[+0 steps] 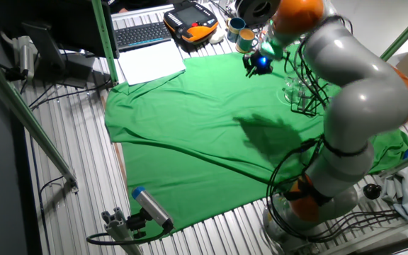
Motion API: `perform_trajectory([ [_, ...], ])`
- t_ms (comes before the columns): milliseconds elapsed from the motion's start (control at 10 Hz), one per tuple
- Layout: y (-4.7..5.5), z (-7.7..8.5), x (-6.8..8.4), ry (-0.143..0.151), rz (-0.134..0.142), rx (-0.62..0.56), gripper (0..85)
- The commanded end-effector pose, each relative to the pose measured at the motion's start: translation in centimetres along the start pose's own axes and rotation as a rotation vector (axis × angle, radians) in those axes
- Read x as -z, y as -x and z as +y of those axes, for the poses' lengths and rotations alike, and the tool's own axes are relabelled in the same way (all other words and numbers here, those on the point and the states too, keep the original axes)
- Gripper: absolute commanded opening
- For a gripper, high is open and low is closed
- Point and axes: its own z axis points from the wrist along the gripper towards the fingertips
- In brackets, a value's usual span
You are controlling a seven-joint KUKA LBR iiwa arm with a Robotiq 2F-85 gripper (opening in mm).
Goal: Take the cup off the cup rack
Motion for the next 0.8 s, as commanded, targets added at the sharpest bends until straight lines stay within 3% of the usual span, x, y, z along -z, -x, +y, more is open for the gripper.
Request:
perform_trajectory([
  [0,0.55,0.22,0.36,-0.024,0.037,0.198,17.0],
  [100,0.93,0.35,0.57,-0.036,0.045,0.286,17.0],
  [300,1.01,0.35,0.61,-0.089,0.008,0.457,17.0],
  [500,1.08,0.27,0.5,-0.106,-0.02,0.598,17.0],
  [600,1.24,0.28,0.3,-0.141,-0.047,0.644,17.0],
  [700,1.28,0.19,0.1,-0.143,-0.053,0.658,17.0],
])
